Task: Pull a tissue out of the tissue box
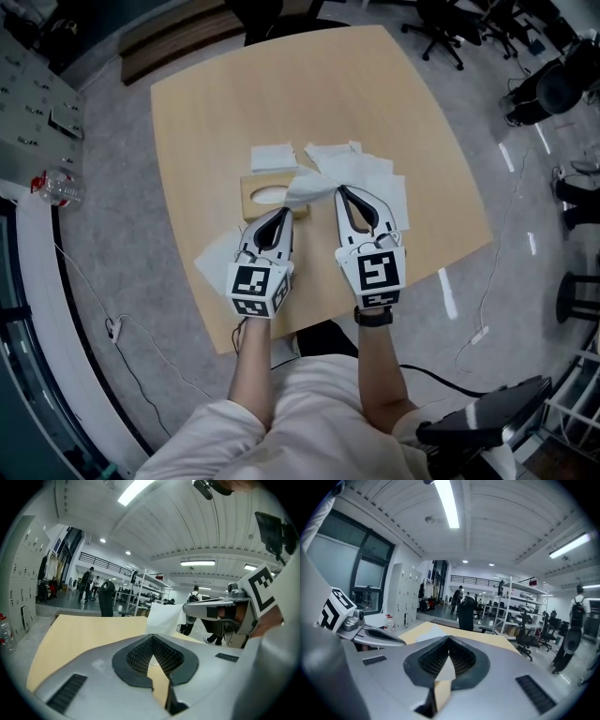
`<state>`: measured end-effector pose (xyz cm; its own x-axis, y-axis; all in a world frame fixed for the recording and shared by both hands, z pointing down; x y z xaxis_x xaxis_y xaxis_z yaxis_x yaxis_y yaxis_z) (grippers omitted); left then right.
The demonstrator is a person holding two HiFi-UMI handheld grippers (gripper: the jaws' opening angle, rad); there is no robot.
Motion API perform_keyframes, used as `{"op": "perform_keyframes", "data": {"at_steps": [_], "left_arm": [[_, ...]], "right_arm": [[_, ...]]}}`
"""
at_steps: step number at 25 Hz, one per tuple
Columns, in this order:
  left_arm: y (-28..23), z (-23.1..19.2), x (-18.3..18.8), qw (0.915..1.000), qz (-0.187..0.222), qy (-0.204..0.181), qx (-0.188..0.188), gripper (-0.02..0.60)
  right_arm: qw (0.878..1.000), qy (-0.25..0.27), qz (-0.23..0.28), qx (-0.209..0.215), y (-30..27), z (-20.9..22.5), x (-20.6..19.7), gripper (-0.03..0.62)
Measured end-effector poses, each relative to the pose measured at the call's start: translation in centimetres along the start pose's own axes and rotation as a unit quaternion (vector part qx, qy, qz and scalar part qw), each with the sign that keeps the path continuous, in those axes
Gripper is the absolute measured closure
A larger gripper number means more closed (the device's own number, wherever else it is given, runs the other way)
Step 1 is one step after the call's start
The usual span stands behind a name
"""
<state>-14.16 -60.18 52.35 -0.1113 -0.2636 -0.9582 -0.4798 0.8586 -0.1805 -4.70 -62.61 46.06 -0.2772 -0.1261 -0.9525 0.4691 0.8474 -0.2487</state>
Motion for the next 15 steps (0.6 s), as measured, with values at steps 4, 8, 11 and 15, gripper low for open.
{"op": "perform_keyframes", "data": {"at_steps": [4,8,11,15], "left_arm": [[-1.7,3.0,-1.1,0.9993,-0.012,-0.005,-0.035,0.58],[-3.3,5.6,-2.7,0.9975,-0.03,-0.008,-0.063,0.58],[-4.1,7.4,-3.9,0.9957,-0.043,-0.012,-0.081,0.58],[-4.8,8.7,-5.5,0.9935,-0.06,-0.013,-0.096,0.58]], "right_arm": [[0.999,-0.014,-0.018,-0.045,2.2,3.2,-2.6,0.589],[0.995,-0.033,-0.047,-0.084,4.2,6.1,-6.5,0.589],[0.99,-0.051,-0.072,-0.108,5.4,7.8,-9.7,0.589],[0.984,-0.069,-0.107,-0.127,6.5,8.6,-14.1,0.589]]}}
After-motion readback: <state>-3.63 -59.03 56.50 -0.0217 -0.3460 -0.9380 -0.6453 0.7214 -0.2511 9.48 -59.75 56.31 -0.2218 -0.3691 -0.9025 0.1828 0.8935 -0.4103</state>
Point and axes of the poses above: the fingertips, and each gripper's own axes: y backward along the fingers, z to its right, x out of its top, the point moved 1 cm from there along y, backward along the fingers, and after that the axes turned 4 degrees about z, right-handed, at the moved point
